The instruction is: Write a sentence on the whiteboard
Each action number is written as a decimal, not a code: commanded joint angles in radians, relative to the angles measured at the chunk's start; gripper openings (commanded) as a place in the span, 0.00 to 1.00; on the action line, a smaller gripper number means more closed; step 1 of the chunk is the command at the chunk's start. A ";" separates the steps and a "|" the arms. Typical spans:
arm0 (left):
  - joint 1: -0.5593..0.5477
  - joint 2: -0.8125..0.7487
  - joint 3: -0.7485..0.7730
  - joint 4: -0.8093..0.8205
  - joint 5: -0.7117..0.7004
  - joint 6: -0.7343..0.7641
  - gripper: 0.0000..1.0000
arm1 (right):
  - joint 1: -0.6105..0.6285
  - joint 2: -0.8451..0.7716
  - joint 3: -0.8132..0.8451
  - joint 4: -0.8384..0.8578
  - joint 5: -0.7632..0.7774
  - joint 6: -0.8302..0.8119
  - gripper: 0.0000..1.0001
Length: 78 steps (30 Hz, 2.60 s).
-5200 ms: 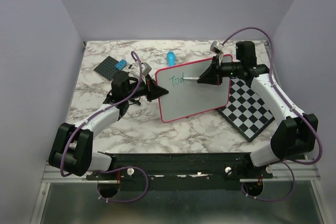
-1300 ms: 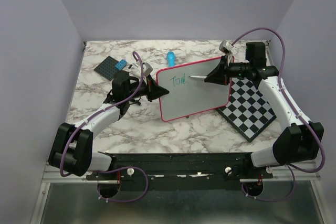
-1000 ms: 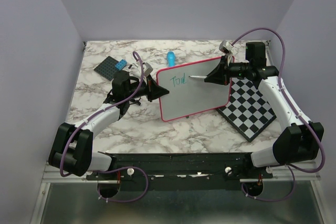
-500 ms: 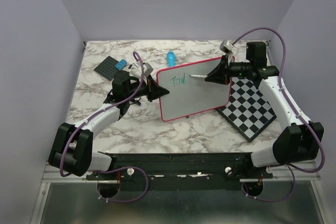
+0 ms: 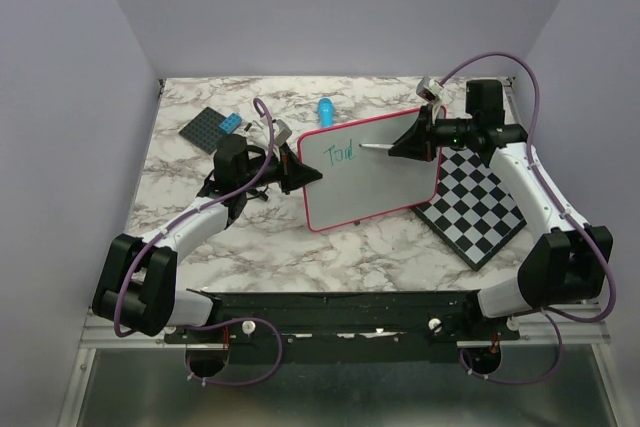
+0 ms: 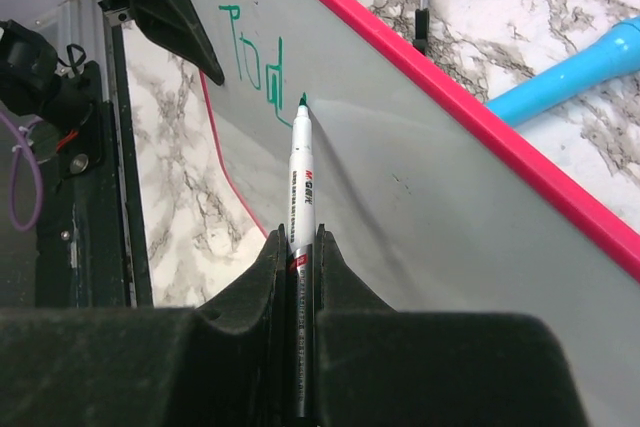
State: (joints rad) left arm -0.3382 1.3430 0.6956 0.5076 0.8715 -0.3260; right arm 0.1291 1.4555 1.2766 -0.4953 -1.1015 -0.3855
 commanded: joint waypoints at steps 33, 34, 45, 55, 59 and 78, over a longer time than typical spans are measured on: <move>-0.005 0.016 0.002 -0.099 -0.072 0.114 0.00 | 0.018 0.026 -0.003 -0.072 0.003 -0.075 0.01; -0.005 0.016 0.002 -0.100 -0.074 0.114 0.00 | 0.017 0.025 -0.002 -0.074 0.006 -0.075 0.01; -0.005 0.012 0.004 -0.100 -0.074 0.116 0.00 | -0.002 0.020 0.017 -0.074 0.014 -0.069 0.01; -0.005 0.012 0.002 -0.101 -0.074 0.116 0.00 | -0.017 0.022 0.036 -0.072 0.006 -0.066 0.01; -0.005 0.013 0.002 -0.103 -0.074 0.117 0.00 | -0.017 0.023 0.056 -0.071 0.003 -0.056 0.01; -0.005 0.016 0.004 -0.103 -0.072 0.119 0.00 | -0.017 0.028 0.029 -0.055 -0.001 -0.046 0.01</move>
State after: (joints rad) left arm -0.3408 1.3430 0.6975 0.4976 0.8711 -0.3199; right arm 0.1223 1.4868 1.3350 -0.5694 -1.1191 -0.4198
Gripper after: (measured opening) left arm 0.091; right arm 0.140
